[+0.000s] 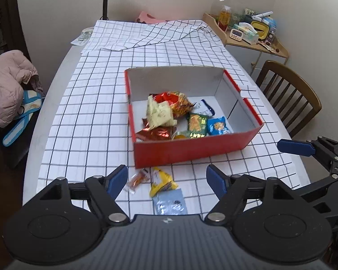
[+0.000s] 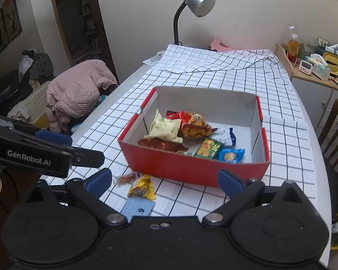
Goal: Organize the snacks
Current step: 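Withdraw both tools from the box toward the last snacks on the table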
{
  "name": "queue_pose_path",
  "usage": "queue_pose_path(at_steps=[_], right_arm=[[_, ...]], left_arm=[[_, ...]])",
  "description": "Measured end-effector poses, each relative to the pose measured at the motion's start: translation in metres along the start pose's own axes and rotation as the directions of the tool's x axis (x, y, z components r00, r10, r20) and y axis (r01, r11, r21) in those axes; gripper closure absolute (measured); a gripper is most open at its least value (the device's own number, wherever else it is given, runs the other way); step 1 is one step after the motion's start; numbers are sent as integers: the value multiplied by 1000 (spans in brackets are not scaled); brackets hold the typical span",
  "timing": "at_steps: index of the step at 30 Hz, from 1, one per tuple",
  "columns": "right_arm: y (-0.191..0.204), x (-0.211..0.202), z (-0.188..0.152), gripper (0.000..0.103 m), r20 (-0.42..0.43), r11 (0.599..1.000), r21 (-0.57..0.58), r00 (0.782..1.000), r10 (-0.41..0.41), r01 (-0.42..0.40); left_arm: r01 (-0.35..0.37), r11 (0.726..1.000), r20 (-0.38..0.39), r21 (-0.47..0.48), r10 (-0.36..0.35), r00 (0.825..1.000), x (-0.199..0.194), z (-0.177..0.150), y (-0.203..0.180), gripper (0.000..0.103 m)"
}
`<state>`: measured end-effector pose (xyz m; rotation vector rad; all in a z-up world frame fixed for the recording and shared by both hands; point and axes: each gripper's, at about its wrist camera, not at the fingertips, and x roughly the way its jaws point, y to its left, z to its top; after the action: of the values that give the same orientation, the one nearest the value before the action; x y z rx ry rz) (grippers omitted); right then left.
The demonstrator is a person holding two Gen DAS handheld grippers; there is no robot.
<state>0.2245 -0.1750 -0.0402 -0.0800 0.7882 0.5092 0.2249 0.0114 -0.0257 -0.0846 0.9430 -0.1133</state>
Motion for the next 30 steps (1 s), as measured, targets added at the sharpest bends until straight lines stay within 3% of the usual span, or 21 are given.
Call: queue_pose_path(at_steps=[11,18,30], right_arm=[[10,5,-26,2,-3,998,69,1000,12,-12],[18,33,-46,2,-99,993,121,995,10,2],[33,85,-62,4,-237,986,157,971,-18,57]], left_arm=[[-9,999,-35,-51,7,999,6,-48,32,16],[-78,997,-63,-29,76,995,30,-83,44,16],[-104,995,-122,-12,101,987,67,-109,56,16]])
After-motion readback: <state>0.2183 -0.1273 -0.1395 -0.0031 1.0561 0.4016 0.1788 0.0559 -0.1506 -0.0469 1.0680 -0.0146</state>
